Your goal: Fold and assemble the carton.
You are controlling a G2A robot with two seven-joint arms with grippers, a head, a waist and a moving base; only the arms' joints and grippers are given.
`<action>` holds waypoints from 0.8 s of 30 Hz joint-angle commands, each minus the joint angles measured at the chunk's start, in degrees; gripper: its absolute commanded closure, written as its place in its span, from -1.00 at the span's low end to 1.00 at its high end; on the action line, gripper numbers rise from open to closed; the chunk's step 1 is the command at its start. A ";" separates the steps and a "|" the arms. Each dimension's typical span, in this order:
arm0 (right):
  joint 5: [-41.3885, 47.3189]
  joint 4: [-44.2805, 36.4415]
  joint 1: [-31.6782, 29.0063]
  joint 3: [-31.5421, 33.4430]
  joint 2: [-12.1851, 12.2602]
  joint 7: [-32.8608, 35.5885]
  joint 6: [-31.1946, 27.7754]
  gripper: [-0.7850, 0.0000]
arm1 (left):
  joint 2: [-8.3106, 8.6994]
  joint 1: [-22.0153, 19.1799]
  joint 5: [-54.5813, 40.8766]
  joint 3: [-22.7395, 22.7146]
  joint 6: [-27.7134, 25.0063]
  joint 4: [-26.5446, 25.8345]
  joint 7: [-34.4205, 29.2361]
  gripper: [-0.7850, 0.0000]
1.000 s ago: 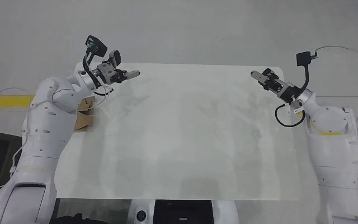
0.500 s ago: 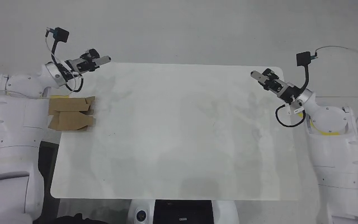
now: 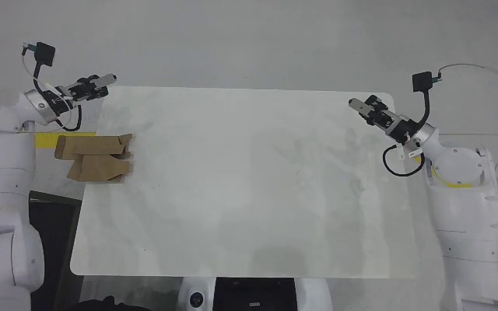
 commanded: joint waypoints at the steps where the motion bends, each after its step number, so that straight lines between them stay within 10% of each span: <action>1: 0.00 0.00 0.00 0.00 0.00 0.00 0.00 -1.00 | 0.56 -0.78 1.05 -0.21 -0.34 1.84 0.35 -1.00; 24: 0.00 0.00 0.00 0.00 0.00 0.00 0.00 -1.00 | 5.78 -5.54 22.06 2.23 5.53 18.18 13.67 -1.00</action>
